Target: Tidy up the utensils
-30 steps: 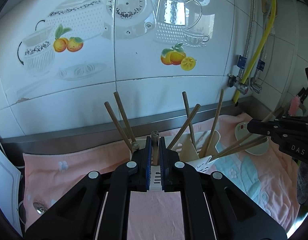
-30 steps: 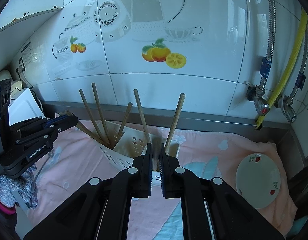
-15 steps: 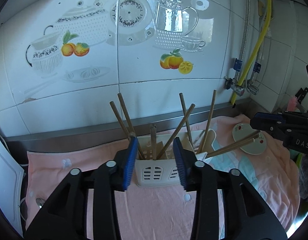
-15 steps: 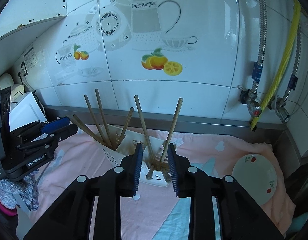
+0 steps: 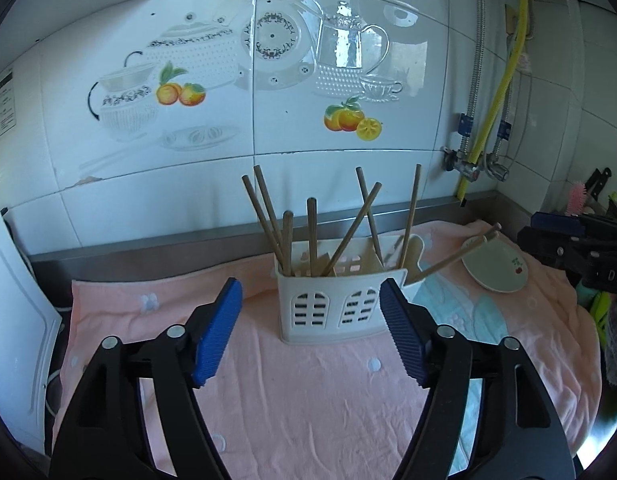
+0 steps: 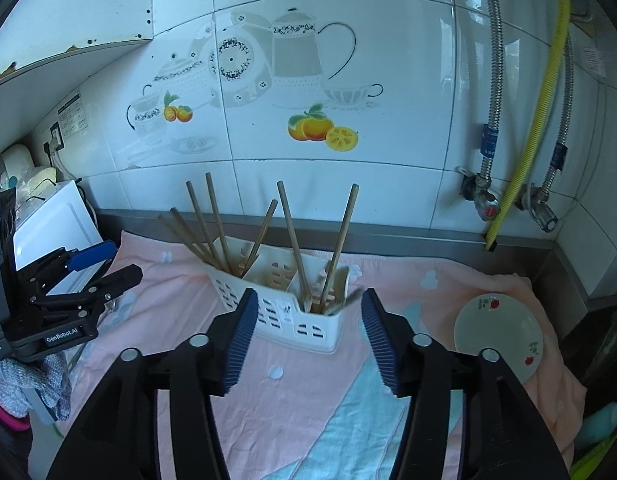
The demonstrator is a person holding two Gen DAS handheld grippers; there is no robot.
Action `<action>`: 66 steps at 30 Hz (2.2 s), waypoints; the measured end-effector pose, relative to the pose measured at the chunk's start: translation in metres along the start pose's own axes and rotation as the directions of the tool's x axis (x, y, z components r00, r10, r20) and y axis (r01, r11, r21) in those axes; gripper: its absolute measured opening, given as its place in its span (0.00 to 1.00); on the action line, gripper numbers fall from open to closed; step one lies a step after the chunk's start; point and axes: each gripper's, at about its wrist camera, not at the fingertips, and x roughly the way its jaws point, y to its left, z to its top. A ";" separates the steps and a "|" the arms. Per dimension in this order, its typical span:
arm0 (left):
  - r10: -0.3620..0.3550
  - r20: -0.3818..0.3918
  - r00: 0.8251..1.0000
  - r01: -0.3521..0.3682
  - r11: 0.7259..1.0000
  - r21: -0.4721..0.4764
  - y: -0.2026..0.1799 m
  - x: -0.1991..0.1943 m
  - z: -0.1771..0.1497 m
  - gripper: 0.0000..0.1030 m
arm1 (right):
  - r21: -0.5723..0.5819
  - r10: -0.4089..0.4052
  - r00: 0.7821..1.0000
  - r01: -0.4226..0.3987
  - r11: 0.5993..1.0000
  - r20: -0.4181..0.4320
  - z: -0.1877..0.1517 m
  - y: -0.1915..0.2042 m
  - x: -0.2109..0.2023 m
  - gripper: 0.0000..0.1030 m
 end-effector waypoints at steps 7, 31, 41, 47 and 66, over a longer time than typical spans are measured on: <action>0.020 0.027 0.999 -0.020 1.000 0.002 0.000 -0.026 -0.019 0.84 | -0.009 -0.036 0.999 0.036 0.999 0.012 -0.031 0.008 -0.018 0.65; 0.073 0.074 0.995 -0.069 0.996 -0.061 0.006 -0.094 -0.108 0.95 | 0.026 -0.158 0.983 0.156 0.987 0.094 -0.133 0.042 -0.067 0.90; 0.083 0.060 0.995 -0.077 0.993 -0.093 0.011 -0.114 -0.135 0.95 | 0.085 -0.152 0.983 0.143 0.986 0.104 -0.165 0.053 -0.077 0.91; 0.084 0.059 0.995 -0.079 0.994 -0.081 0.009 -0.122 -0.144 0.95 | 0.102 -0.138 0.985 0.128 0.987 0.103 -0.181 0.057 -0.082 0.92; 0.077 0.051 0.996 -0.078 0.997 0.010 -0.011 -0.134 -0.159 0.95 | 0.096 -0.179 0.978 0.170 0.981 0.103 -0.200 0.058 -0.097 0.92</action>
